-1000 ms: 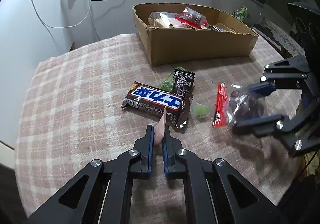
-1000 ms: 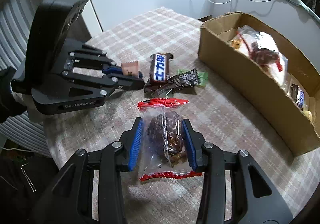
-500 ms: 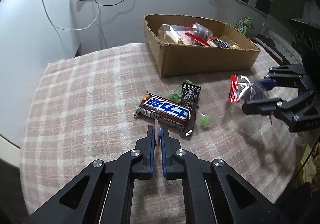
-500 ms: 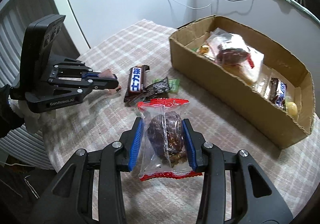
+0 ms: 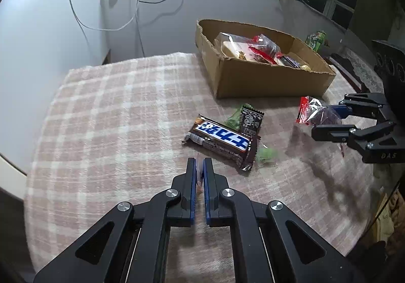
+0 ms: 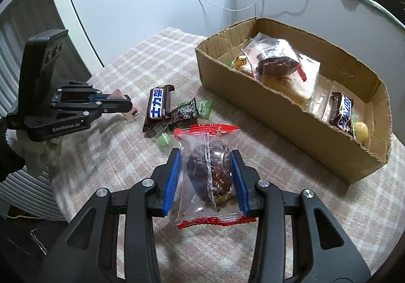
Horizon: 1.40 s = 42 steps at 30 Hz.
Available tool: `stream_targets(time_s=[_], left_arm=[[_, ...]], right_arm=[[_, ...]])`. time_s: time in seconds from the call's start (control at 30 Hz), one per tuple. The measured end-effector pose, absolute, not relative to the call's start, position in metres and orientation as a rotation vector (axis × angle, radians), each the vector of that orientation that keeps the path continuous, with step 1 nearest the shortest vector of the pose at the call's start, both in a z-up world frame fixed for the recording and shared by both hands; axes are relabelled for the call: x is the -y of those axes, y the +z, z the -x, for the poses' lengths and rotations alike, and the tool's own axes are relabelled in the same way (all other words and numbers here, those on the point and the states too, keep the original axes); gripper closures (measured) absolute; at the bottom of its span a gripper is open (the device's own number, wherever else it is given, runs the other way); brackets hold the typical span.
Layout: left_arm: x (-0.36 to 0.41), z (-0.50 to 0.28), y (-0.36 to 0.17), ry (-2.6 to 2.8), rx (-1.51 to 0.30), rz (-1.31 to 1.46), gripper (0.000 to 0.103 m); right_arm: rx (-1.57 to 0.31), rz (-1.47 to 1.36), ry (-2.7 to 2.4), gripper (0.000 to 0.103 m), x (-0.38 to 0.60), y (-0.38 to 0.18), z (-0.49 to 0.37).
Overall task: Organize snacks
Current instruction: 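Carry the pink wrapper and bagged pastry into the box and release both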
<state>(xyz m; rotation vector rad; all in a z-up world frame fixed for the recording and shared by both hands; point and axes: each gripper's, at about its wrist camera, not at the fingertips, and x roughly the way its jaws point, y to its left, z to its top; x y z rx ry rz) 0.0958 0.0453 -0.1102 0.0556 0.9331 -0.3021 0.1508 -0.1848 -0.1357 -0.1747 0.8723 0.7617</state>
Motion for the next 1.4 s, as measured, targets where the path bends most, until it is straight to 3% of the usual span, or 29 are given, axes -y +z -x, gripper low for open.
stream_targets(time_s=[0.23, 0.83, 1.4], left_arm=[[-0.051, -0.093, -0.110, -0.292, -0.939, -0.020, 0.099], [-0.020, -0.153, -0.035, -0.405, -0.781, 0.075, 0.099], [0.042, -0.225, -0.048, -0.454, -0.794, 0.010, 0.099]], right_arm=[[-0.872, 0.176, 0.755, 0.062, 0.183, -0.136, -0.152], [-0.755, 0.106, 0.655, 0.062, 0.231, -0.084, -0.187], [-0.778, 0.074, 0.529, 0.062, 0.274, -0.082, -0.260]])
